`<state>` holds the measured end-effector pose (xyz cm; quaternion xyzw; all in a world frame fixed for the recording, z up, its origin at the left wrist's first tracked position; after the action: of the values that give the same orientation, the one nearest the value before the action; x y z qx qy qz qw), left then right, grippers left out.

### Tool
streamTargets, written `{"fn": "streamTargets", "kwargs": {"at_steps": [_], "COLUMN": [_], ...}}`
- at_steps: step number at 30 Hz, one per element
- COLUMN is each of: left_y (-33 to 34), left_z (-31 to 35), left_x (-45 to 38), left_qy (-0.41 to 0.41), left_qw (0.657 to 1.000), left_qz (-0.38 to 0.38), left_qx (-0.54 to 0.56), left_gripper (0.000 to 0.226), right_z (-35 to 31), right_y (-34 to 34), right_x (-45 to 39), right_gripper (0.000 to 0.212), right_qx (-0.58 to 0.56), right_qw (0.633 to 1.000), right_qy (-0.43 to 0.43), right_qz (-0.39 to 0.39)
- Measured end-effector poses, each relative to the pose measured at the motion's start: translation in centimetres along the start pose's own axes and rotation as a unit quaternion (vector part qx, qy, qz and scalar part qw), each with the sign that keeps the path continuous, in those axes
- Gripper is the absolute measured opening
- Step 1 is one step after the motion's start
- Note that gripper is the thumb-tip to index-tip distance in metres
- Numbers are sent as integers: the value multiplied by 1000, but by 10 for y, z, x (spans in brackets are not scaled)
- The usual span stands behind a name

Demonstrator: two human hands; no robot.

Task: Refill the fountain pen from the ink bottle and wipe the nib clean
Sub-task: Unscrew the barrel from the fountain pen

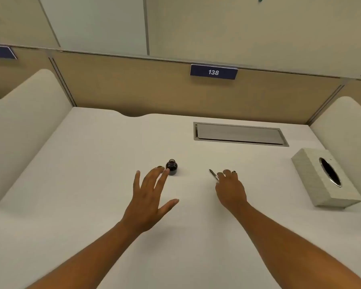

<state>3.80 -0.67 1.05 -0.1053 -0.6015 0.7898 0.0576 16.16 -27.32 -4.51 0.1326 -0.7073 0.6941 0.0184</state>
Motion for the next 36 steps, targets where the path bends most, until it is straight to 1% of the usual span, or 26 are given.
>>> {"fn": "streamTargets", "kwargs": {"at_steps": [2, 5, 8, 11, 13, 14, 15, 17, 18, 19, 21, 22, 23, 24, 25, 27, 32, 34, 35, 36], "left_y": [2, 11, 21, 34, 43, 47, 50, 57, 58, 60, 63, 63, 64, 64, 62, 60, 60, 60, 61, 61], "left_z": [6, 11, 21, 31, 38, 42, 46, 54, 59, 63, 76, 82, 88, 93, 98, 105, 111, 113, 115, 116], "left_x": [-6, -13, -21, -27, -31, -32, -33, -34, -34, -35, -38, -41, -43, -44, -45, -45, -40, -37, -35, -34], "left_qy": [-7, -19, -20, -35, -51, -59, -71, -123, -165, -212, -283, -301, -309, -307, -299, -280, -272, -274, -275, -277], "left_qw": [1000, 999, 999, 999, 998, 998, 997, 987, 971, 941, 849, 808, 775, 753, 740, 733, 742, 732, 725, 720], "left_qz": [5, 27, 28, 29, 21, 15, 11, 8, 2, -4, -12, -17, -22, -27, -31, -42, -59, -62, -65, -67], "left_qx": [-10, -21, -23, -10, 12, 26, 42, 105, 170, 262, 446, 507, 551, 581, 601, 619, 610, 621, 628, 633], "left_gripper": [86, 86, 86, 86, 84, 84, 82, 77, 74, 70, 58, 50, 41, 32, 24, 15, 18, 19, 19, 19], "right_z": [6, 9, 13, 10, 11, 12, 12, 10, 9, 8, 7, 7, 8, 9, 10, 12, 13, 11, 11, 10], "right_y": [-2, 4, 13, 16, 20, 22, 22, 19, 16, 13, 7, 5, 4, 3, 2, 0, -5, -5, -4, -2], "right_x": [-13, -31, -37, -39, -35, -30, -21, 1, 13, 25, 46, 55, 62, 69, 75, 84, 100, 104, 106, 107], "right_gripper": [24, 23, 23, 28, 29, 27, 25, 20, 19, 18, 20, 21, 22, 23, 24, 26, 27, 21, 13, 12], "right_qx": [6, 14, 18, 14, -57, -121, -195, -341, -410, -472, -554, -574, -590, -599, -609, -630, -658, -666, -661, -651], "right_qw": [1000, 999, 999, 998, 996, 991, 979, 939, 911, 881, 832, 817, 806, 798, 790, 773, 746, 733, 730, 729], "right_qy": [6, -9, -27, -46, -61, -60, -56, -46, -40, -33, -23, -20, -19, -20, -22, -19, -15, -20, -25, -36], "right_qz": [-18, -47, -42, -27, -16, -10, -6, 1, -2, -12, -37, -48, -57, -62, -66, -74, -98, -137, -170, -206]}}
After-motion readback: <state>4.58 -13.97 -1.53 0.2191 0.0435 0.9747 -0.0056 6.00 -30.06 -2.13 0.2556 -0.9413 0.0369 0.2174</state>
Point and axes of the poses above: each hand's wrist, its own x-axis away from the middle knuckle, its own y-axis out of the palm, z = x × y, the point moved 4 cm from there along -x, towards the middle knuckle, and after that the axes turned 10 degrees about -z, right-handed, at the moved point
